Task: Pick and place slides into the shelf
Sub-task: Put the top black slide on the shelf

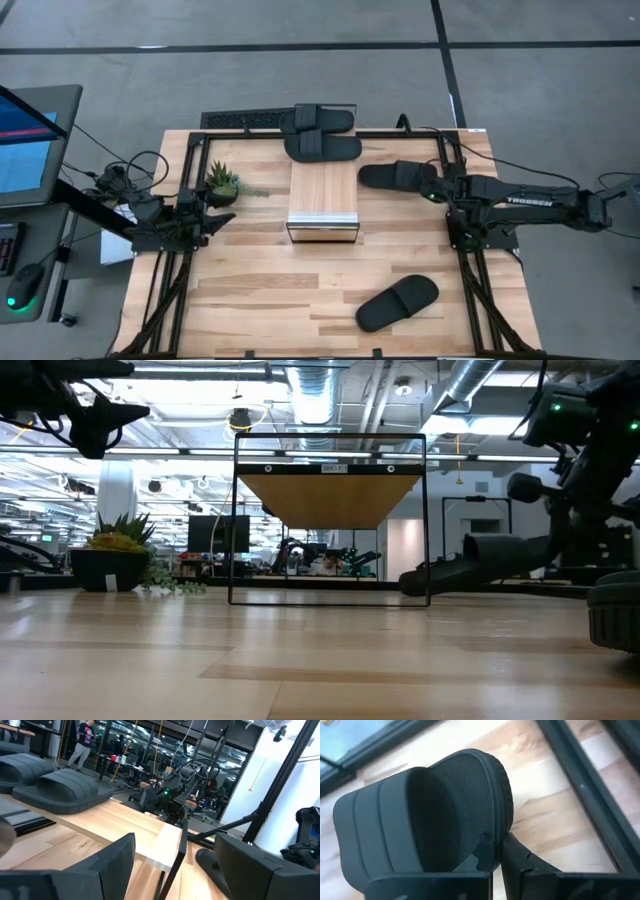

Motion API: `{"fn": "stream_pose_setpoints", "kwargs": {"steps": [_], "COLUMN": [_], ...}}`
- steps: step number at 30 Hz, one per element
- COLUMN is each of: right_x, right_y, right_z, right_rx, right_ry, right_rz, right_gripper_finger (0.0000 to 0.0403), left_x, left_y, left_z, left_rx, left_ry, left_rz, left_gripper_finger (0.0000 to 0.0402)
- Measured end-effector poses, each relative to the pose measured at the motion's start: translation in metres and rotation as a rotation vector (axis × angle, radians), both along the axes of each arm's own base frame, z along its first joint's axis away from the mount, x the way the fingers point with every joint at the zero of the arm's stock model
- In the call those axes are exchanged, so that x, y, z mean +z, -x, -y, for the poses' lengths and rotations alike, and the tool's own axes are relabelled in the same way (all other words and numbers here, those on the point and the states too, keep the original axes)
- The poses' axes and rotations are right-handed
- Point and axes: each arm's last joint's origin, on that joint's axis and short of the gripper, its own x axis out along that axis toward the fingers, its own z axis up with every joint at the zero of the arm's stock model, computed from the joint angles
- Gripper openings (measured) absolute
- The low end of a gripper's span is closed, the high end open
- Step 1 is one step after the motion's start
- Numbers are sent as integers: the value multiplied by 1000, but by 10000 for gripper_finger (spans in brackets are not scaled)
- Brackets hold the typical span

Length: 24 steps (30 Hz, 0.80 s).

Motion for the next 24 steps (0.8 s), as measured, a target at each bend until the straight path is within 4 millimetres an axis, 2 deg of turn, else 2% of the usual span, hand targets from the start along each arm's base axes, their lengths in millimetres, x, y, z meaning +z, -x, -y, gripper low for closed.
{"fn": "stream_pose_setpoints", "kwargs": {"steps": [12,19,24], "right_x": [20,59,89], "right_y": [5,18,21], "right_z": [10,10,10], "right_rx": [-115,-158,-160], "right_ry": [94,157,250], "right_rz": [-41,-158,-137], "right_gripper_finger": [1,1,1], "left_x": [0,-4,-5], "left_y": [0,-1,-1], "left_z": [1,1,1], "left_rx": [-23,-26,-26], "left_ry": [30,40,38], "left_rz": [5,-22,-36], "left_gripper_finger": [258,258,258]}}
